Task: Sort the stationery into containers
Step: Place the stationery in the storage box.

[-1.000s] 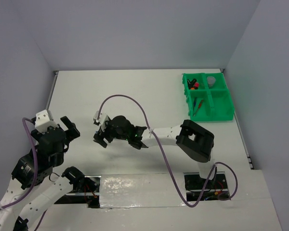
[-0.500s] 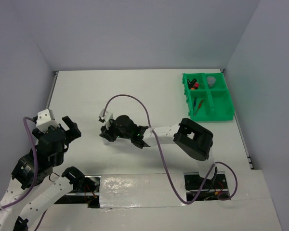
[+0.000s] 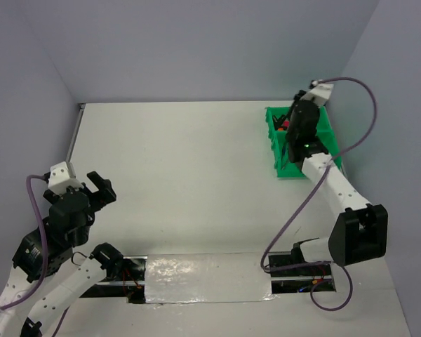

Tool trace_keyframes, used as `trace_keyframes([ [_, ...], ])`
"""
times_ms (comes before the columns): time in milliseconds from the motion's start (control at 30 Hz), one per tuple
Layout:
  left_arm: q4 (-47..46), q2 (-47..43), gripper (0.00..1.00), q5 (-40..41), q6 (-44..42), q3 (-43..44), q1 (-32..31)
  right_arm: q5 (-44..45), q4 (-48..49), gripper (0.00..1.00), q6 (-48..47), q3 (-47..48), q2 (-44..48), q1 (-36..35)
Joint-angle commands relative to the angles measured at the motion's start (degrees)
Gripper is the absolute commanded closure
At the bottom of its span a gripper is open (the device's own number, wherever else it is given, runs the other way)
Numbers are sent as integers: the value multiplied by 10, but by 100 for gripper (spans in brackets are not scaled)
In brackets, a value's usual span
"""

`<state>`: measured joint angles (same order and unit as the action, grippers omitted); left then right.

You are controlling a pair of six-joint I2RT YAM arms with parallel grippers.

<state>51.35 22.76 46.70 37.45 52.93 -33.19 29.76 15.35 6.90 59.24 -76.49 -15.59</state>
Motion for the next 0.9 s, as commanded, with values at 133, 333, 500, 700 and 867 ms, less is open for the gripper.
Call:
trace_keyframes([
  [133, -27, -16, 1, -7, -19, 3, 2, 164, -34, 100, 97, 68, -88, 122],
  [333, -32, -35, 1, -13, -23, 1, -1, 225, 11, 100, 37, 112, -194, 172],
  [500, -38, -33, 1, -21, -28, -1, -5, 196, 16, 100, 44, 93, -215, 200],
  [700, -46, -23, 1, -35, -39, -3, -5, 38, 21, 100, 58, 68, -237, 235],
  [867, -48, -25, 1, -36, -40, -4, -5, 25, -20, 100, 60, 103, -255, 241],
])
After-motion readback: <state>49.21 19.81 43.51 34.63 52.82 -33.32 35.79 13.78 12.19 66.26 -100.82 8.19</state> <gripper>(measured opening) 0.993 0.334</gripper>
